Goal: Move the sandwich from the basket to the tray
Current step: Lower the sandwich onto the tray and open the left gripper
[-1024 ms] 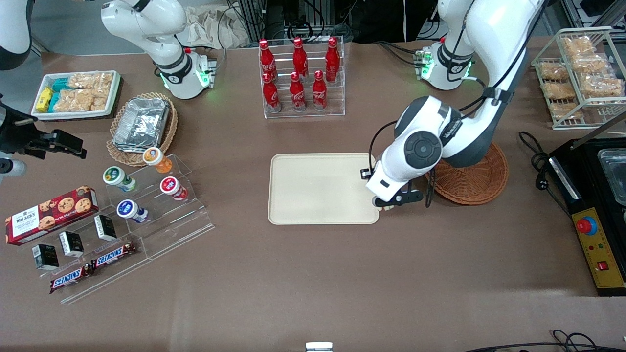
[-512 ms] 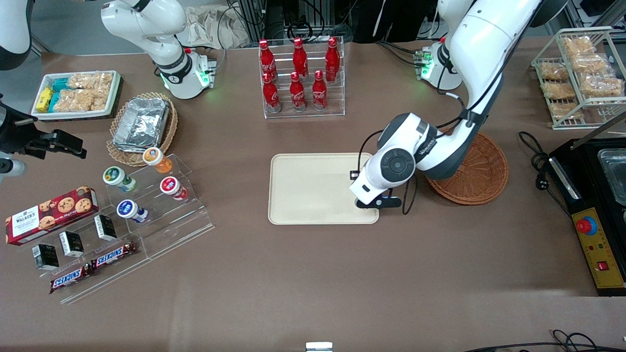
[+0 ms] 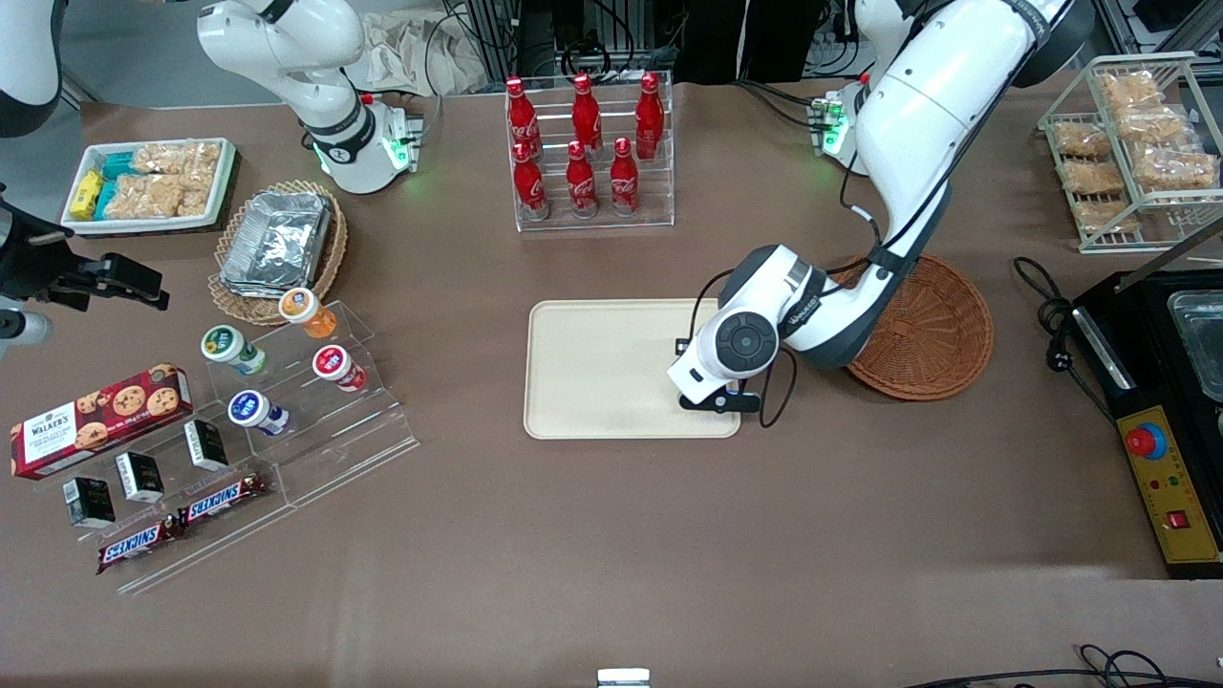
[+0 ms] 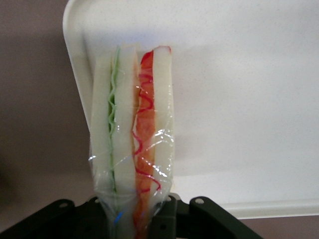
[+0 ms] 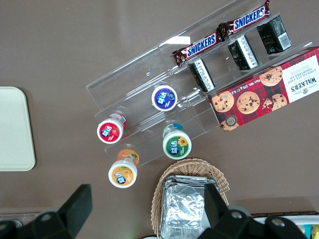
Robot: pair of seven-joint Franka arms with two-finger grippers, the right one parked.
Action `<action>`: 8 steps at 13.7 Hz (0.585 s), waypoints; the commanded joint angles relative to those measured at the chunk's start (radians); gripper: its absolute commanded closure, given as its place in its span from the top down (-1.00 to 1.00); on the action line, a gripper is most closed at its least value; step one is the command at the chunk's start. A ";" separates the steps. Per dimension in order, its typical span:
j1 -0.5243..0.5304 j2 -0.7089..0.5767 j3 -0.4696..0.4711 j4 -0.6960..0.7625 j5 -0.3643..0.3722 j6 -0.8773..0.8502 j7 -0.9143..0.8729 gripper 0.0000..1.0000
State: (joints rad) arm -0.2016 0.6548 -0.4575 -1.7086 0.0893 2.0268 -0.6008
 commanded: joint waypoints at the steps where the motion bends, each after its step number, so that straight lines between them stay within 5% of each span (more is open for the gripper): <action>1: -0.009 0.016 0.002 0.017 0.018 -0.028 0.003 -0.60; 8: -0.009 0.042 0.002 0.015 0.026 -0.030 0.003 -0.50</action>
State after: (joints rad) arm -0.2030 0.6878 -0.4575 -1.7101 0.0976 2.0122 -0.6007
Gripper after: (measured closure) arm 0.775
